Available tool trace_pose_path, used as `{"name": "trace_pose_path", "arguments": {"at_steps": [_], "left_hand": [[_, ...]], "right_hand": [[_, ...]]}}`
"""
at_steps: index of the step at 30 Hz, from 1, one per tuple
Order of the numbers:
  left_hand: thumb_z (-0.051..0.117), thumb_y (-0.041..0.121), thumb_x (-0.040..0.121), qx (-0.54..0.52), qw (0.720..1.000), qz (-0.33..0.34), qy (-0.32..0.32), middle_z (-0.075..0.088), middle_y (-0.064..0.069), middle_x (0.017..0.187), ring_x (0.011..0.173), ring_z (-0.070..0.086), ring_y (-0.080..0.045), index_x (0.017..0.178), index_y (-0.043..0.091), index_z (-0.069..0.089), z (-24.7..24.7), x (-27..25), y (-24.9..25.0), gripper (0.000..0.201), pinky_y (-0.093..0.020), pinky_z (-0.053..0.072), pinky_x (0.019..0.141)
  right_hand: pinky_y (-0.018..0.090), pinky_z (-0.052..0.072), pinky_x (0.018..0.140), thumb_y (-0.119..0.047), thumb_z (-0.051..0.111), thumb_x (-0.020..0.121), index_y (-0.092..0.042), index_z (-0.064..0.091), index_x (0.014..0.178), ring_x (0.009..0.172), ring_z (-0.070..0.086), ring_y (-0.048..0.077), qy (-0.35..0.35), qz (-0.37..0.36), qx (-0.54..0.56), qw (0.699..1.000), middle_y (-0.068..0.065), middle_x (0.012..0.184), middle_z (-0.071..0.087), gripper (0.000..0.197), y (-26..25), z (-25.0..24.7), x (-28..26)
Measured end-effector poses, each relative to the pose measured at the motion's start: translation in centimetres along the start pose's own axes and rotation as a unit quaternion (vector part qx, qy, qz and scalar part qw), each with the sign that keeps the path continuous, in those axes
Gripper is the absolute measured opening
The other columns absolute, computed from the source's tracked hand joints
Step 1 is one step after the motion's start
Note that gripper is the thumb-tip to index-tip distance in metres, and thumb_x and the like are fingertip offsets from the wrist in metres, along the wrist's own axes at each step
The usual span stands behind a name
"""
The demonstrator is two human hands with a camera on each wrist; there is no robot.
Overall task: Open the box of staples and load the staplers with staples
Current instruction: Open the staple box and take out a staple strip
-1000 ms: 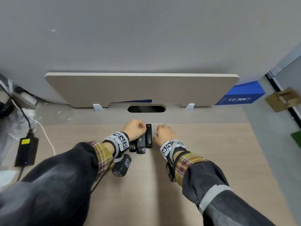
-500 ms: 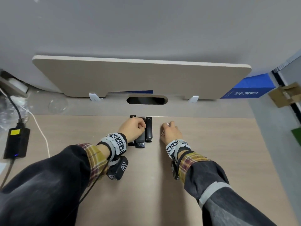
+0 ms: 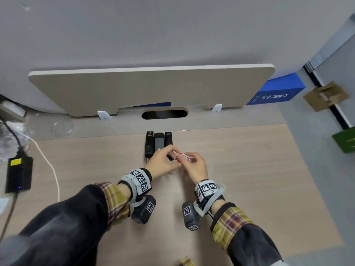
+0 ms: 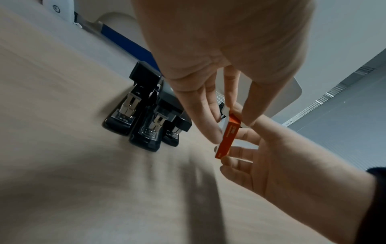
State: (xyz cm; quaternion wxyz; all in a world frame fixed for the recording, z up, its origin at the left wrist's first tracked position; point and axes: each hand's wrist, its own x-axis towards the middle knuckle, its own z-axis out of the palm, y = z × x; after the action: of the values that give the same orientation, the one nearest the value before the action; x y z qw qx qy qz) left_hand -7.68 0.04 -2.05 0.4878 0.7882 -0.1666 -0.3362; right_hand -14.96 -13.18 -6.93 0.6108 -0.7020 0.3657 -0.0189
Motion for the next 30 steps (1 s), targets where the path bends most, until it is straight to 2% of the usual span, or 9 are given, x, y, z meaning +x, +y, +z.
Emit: {"name": "trace_pose_path", "arguments": {"at_steps": [5,7,9,12,14,17,23,28,30], "left_hand": [[0.071,0.004,0.083,-0.053,0.999,0.001,0.01,0.06,-0.013,0.088,0.059,0.063,-0.026,0.108,0.013,0.063,0.0,-1.0,0.7,0.028,-0.044,0.061,0.06],[0.068,0.005,0.085,-0.069,0.998,0.004,0.011,0.06,-0.02,0.092,0.06,0.065,-0.026,0.11,0.015,0.062,0.1,-1.7,0.7,0.027,-0.042,0.061,0.06],[0.062,0.002,0.087,-0.087,0.996,0.003,0.012,0.06,-0.023,0.102,0.062,0.066,-0.027,0.111,0.02,0.062,0.2,-2.4,0.6,0.03,-0.04,0.061,0.061],[0.055,-0.003,0.087,-0.101,0.995,0.003,0.01,0.058,-0.022,0.108,0.064,0.066,-0.03,0.112,0.025,0.061,0.4,-3.5,0.7,0.037,-0.044,0.061,0.066],[0.055,-0.003,0.088,-0.111,0.994,0.008,0.008,0.058,-0.018,0.103,0.065,0.066,-0.029,0.111,0.025,0.06,0.4,-4.3,0.7,0.037,-0.047,0.061,0.068],[0.057,-0.006,0.088,-0.135,0.991,0.016,0.006,0.063,-0.024,0.095,0.066,0.066,-0.028,0.117,0.02,0.058,0.3,-5.4,0.8,0.039,-0.043,0.061,0.068],[0.06,-0.018,0.082,-0.224,0.974,0.01,0.031,0.062,-0.014,0.101,0.069,0.068,-0.029,0.124,0.016,0.055,-0.9,-7.7,0.4,0.054,-0.039,0.062,0.066],[0.075,0.001,0.079,-0.087,0.993,0.048,0.056,0.064,-0.007,0.1,0.071,0.063,-0.013,0.113,0.018,0.058,-1.4,-8.7,0.0,0.042,-0.03,0.056,0.052],[0.081,0.011,0.075,-0.051,0.995,0.055,0.072,0.066,-0.006,0.1,0.075,0.062,-0.012,0.105,0.021,0.063,-1.7,-8.9,-0.1,0.036,-0.03,0.055,0.049]], "right_hand": [[0.04,0.055,0.07,-0.061,0.07,0.07,-0.028,0.068,0.09,0.071,0.063,0.018,-0.02,-0.021,0.014,0.999,0.0,0.081,0.07,0.039,-0.9,-0.5,-1.6],[0.04,0.055,0.065,-0.048,0.068,0.082,-0.028,0.069,0.094,0.071,0.062,0.02,-0.04,-0.027,0.03,0.998,0.01,0.086,0.07,0.024,-1.6,-0.8,-2.5],[0.033,0.053,0.059,-0.031,0.065,0.09,-0.025,0.069,0.1,0.072,0.06,0.021,-0.062,-0.02,0.051,0.997,0.015,0.091,0.067,0.012,-1.9,-1.2,-3.3],[0.031,0.051,0.058,-0.016,0.063,0.091,-0.025,0.066,0.104,0.074,0.059,0.024,-0.087,-0.012,0.058,0.994,0.014,0.089,0.061,0.016,-1.9,-1.5,-4.3],[0.027,0.05,0.056,-0.014,0.062,0.09,-0.021,0.067,0.105,0.073,0.058,0.022,-0.091,-0.014,0.048,0.995,0.012,0.087,0.061,0.017,-2.0,-1.4,-5.0],[0.023,0.049,0.055,-0.008,0.062,0.089,-0.016,0.067,0.105,0.068,0.056,0.017,-0.108,-0.03,0.039,0.993,0.008,0.08,0.061,0.018,-2.4,-1.1,-6.1],[0.028,0.056,0.06,0.002,0.064,0.086,0.0,0.064,0.11,0.058,0.06,0.015,-0.093,-0.001,0.144,0.985,0.006,0.068,0.063,0.024,-3.2,-1.3,-7.6],[0.024,0.056,0.056,0.007,0.064,0.084,0.004,0.064,0.106,0.055,0.062,0.011,-0.081,0.015,0.186,0.979,0.008,0.07,0.066,0.022,-4.4,-1.5,-8.5],[0.025,0.055,0.056,0.006,0.064,0.084,0.002,0.064,0.107,0.058,0.063,0.012,-0.077,0.015,0.195,0.978,0.007,0.071,0.068,0.023,-4.8,-1.8,-8.7]]}}
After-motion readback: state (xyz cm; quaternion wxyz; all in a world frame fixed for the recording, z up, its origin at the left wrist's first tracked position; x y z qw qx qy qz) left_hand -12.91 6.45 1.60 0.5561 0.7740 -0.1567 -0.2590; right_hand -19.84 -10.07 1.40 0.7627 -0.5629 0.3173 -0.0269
